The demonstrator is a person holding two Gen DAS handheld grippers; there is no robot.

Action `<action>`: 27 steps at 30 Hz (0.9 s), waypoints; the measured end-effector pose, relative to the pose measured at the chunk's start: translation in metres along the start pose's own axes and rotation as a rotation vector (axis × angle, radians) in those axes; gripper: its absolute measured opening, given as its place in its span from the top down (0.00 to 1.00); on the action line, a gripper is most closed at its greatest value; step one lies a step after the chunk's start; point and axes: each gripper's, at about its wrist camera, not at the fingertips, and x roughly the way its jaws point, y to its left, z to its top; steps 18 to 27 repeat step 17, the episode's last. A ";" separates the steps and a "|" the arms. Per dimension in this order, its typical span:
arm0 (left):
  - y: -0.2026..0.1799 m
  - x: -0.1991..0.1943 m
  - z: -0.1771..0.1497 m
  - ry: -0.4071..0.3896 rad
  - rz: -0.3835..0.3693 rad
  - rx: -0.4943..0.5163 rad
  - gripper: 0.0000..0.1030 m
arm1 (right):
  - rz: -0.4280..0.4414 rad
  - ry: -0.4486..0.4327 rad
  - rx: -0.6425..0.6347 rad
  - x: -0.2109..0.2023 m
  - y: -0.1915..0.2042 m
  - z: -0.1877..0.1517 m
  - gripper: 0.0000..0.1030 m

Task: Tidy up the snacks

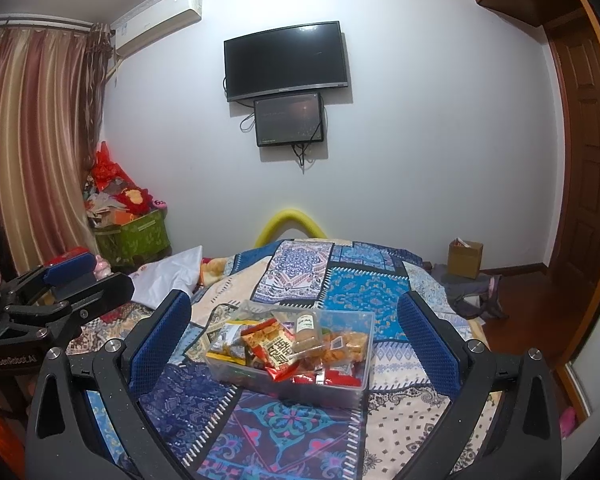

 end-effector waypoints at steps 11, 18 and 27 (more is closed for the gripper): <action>-0.002 0.002 -0.001 0.008 -0.005 0.006 0.02 | -0.001 -0.003 0.002 -0.001 -0.002 -0.001 0.00; -0.002 0.002 -0.002 0.007 -0.009 0.006 0.02 | -0.003 -0.002 0.001 -0.001 -0.002 -0.001 0.00; -0.002 0.002 -0.002 0.007 -0.009 0.006 0.02 | -0.003 -0.002 0.001 -0.001 -0.002 -0.001 0.00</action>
